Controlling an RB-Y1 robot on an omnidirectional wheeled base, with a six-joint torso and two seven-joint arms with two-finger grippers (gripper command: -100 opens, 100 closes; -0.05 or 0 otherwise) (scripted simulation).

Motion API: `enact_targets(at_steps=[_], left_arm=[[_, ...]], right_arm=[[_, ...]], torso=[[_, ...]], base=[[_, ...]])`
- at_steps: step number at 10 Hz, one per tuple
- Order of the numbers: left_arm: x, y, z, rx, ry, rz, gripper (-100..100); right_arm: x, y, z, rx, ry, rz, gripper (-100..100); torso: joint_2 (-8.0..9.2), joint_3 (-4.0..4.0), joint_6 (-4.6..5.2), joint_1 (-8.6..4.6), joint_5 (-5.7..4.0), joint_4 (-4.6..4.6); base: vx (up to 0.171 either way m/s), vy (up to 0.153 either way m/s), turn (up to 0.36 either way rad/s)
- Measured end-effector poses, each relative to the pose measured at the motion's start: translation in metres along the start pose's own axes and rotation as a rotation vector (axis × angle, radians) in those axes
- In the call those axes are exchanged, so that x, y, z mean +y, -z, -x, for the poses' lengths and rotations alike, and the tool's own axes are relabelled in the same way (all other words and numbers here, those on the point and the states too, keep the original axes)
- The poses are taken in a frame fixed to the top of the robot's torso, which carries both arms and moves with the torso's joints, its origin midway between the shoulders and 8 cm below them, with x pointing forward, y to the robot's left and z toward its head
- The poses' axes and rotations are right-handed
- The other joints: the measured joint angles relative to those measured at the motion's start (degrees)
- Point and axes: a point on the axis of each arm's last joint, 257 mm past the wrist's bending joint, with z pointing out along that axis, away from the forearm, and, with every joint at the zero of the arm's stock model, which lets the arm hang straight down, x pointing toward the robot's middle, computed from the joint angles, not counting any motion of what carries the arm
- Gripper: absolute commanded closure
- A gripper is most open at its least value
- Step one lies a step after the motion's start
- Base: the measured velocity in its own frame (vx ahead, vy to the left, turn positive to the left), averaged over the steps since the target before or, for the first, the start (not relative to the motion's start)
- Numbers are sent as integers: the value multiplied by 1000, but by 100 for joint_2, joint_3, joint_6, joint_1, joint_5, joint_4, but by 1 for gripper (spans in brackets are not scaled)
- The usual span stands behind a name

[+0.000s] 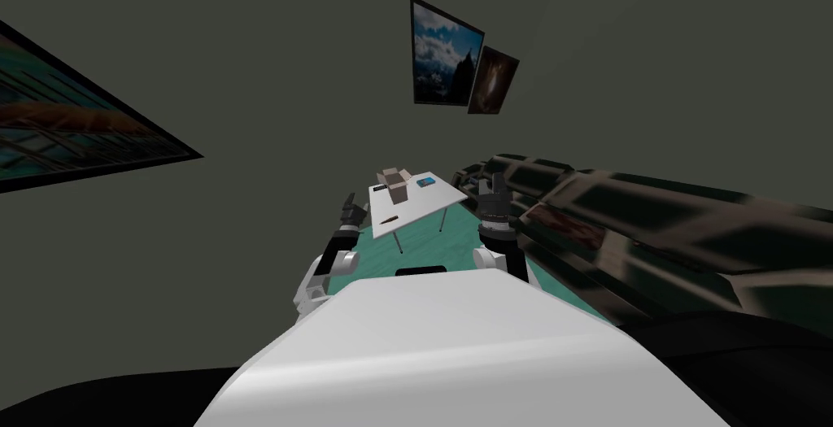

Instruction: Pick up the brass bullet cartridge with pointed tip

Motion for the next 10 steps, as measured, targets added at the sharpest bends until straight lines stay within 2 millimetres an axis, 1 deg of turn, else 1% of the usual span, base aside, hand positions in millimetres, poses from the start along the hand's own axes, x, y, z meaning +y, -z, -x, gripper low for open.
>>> enact_targets(at_steps=[2, 3, 5, 10], left_arm=[[14, -1, 11, -18, 20, 55, -100], [17, -1, 13, -23, 23, 70, -100], [29, -4, 22, -40, 39, 121, -100], [67, 2, 54, -101, 75, 277, -100]], right_arm=[[0, 0, 0, 0, 0, 0, 0], [0, 0, 0, 0, 0, 0, 0], [0, 0, 0, 0, 0, 0, 0], [0, 0, 0, 0, 0, 0, 0]], torso=[[0, 0, 0, 3, 0, 0], [7, 4, 0, 21, 4, 2], [4, 2, -1, 13, 3, 1], [-2, -1, 0, 3, 1, 0]], base=[[29, -55, 11], [26, -49, 22], [49, -81, 24], [44, -86, 8]])
